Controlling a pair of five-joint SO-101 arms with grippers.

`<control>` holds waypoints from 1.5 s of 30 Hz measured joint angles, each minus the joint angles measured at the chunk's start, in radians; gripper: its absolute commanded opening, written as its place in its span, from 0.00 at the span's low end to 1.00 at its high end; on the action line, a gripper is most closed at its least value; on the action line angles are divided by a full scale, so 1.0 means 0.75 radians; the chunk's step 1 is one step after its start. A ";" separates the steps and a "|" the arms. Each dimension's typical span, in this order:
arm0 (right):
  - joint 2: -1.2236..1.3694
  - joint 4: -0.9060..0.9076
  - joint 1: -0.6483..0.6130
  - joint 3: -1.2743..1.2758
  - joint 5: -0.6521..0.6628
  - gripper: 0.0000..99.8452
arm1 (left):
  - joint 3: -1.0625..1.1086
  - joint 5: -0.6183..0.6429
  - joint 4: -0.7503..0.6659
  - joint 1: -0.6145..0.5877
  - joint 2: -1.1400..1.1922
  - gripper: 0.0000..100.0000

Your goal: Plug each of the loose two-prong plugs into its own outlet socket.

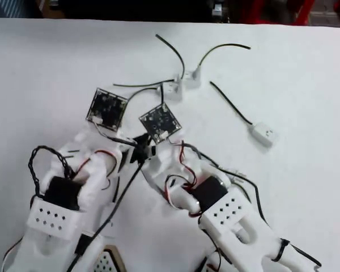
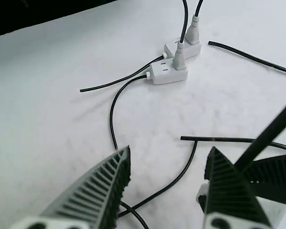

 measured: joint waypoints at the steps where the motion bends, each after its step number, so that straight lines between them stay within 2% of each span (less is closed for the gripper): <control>1: 0.000 0.000 0.000 0.006 0.000 0.02 | 0.002 -0.010 0.006 0.000 0.000 0.26; 7: 0.000 0.002 0.010 0.006 0.002 0.02 | 0.002 -0.092 0.049 0.070 -0.008 0.26; 11: 0.000 0.002 0.057 0.006 0.002 0.02 | 0.002 -0.096 0.049 0.059 -0.012 0.28; 14: -0.004 0.000 0.168 0.004 0.002 0.02 | 0.008 -0.102 0.063 -0.010 0.002 0.32; 18: -0.006 0.000 0.374 0.000 0.002 0.02 | 0.008 -0.106 0.113 -0.076 0.002 0.33; 22: -0.006 0.000 0.622 -0.055 -0.045 0.02 | 0.006 -0.170 0.196 -0.072 0.006 0.33; 28: -0.006 -0.100 0.937 -0.078 -0.219 0.02 | -0.123 -0.256 0.321 0.076 0.207 0.33; 32: -0.006 -0.141 1.060 -0.078 -0.309 0.02 | -0.213 -0.266 0.333 0.250 0.440 0.33; 37: -0.006 -0.160 1.129 -0.078 -0.348 0.02 | -0.303 -0.266 0.331 0.448 0.714 0.33; 45: -0.006 -0.160 1.135 -0.078 -0.348 0.02 | -0.430 -0.264 0.288 0.585 1.097 0.32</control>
